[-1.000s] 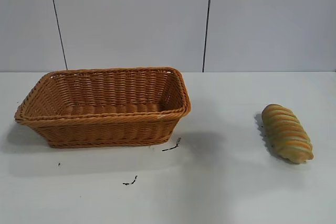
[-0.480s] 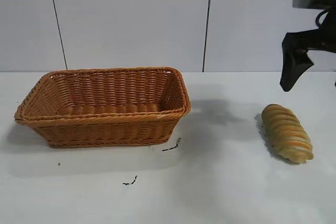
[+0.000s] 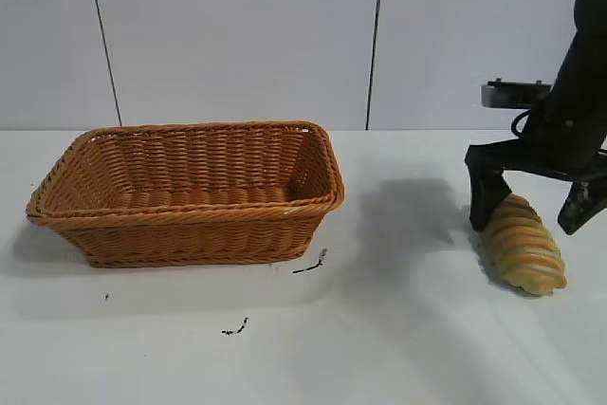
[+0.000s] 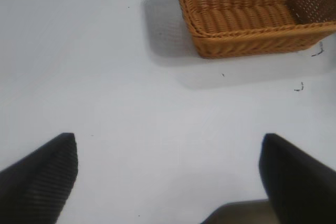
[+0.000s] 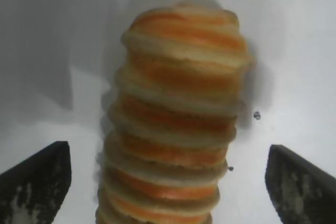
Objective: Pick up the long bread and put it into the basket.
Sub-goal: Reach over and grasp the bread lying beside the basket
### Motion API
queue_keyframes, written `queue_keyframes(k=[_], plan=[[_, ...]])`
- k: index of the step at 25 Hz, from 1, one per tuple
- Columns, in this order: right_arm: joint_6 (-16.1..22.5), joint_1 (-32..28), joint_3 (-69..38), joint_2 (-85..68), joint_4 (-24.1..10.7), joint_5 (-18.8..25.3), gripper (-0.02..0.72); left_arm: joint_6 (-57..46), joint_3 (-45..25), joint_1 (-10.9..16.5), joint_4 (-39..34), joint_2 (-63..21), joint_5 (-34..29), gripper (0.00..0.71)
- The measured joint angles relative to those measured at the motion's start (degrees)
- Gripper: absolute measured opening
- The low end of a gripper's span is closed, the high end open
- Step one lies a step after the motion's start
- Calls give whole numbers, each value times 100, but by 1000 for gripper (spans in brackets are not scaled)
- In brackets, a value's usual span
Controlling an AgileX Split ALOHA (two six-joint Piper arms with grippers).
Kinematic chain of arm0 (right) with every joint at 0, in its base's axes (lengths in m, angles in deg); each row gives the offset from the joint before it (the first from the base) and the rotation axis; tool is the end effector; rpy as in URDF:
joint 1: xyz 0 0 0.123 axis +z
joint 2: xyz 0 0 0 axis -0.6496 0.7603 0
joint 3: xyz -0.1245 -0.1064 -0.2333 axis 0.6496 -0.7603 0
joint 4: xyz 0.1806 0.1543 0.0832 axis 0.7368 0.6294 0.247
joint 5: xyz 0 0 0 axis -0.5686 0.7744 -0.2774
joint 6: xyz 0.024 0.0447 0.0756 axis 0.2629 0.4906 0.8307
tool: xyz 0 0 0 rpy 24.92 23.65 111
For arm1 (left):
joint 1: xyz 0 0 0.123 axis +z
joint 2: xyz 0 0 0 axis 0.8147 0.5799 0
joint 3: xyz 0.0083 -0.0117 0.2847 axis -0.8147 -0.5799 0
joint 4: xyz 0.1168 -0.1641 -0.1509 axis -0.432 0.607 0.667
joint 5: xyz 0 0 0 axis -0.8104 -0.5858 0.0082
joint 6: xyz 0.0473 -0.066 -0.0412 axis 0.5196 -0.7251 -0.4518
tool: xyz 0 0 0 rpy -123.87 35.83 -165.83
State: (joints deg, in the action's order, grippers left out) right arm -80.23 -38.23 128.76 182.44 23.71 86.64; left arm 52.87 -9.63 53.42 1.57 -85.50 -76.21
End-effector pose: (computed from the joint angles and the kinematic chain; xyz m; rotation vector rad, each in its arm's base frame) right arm 0.3950 0.0232 0.1174 -0.0990 2.9786 0.1244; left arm -0.0063 -0.0030 0.2765 0.1011 2.0425 -0.0103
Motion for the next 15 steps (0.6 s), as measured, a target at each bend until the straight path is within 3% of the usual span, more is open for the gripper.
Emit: queue_keyframes(k=[15], plan=[[0, 0, 9, 124, 6, -66, 689, 0, 0, 0, 0, 0, 0, 692]])
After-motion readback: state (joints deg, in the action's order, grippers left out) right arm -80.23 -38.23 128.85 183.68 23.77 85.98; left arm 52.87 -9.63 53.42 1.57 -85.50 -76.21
